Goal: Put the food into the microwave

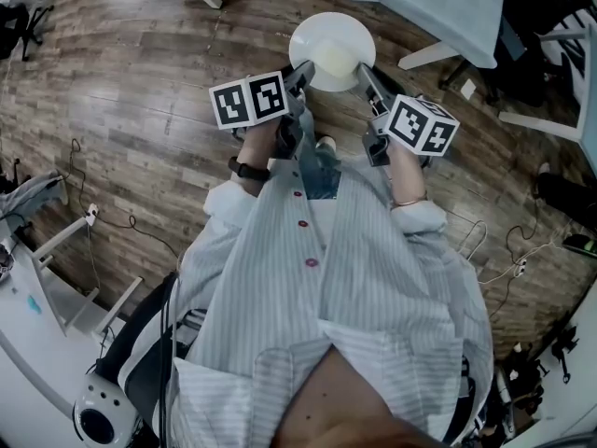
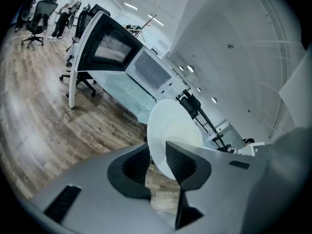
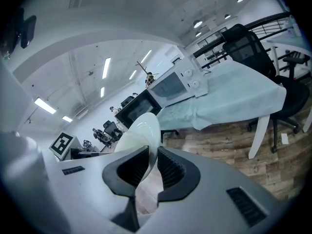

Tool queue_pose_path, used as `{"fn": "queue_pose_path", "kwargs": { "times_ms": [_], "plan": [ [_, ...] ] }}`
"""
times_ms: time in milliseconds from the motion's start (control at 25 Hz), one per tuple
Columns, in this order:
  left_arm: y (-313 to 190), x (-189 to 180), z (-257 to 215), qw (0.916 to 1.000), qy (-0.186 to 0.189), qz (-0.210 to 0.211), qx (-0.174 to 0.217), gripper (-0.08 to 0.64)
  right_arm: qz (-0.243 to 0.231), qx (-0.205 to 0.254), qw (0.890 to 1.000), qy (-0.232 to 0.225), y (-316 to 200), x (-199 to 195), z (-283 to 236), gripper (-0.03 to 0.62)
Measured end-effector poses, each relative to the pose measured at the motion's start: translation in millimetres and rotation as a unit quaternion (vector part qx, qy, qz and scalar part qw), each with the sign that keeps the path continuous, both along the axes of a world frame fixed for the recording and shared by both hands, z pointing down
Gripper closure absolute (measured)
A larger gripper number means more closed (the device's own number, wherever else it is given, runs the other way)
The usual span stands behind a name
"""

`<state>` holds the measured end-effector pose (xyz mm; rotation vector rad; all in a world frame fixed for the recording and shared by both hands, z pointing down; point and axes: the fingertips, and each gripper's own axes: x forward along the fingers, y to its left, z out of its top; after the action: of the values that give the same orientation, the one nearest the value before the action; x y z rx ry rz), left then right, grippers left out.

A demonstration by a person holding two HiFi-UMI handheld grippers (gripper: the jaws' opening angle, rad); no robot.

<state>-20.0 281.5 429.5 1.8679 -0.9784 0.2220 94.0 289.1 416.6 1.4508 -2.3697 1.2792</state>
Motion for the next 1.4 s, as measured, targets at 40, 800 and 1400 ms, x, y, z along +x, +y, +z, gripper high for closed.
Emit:
{"fn": "queue_pose_path", "kwargs": {
  "times_ms": [40, 800, 1400],
  "plan": [
    [-8.1, -3.2, 0.7, 1.0000, -0.001, -0.001, -0.002, 0.465, -0.001, 0.000, 1.000, 0.000, -8.5, -3.6, 0.0, 0.518],
    [-167.5, -53.3, -4.1, 0.9998, -0.005, 0.017, 0.011, 0.465, 0.009, 0.009, 1.000, 0.002, -162.5, -54.5, -3.5, 0.518],
    [-224.7, -84.7, 4.2, 0.9992, -0.004, 0.038, 0.007, 0.465, 0.025, 0.001, 1.000, 0.004, -215.4, -86.8, 4.4, 0.518]
  ]
}}
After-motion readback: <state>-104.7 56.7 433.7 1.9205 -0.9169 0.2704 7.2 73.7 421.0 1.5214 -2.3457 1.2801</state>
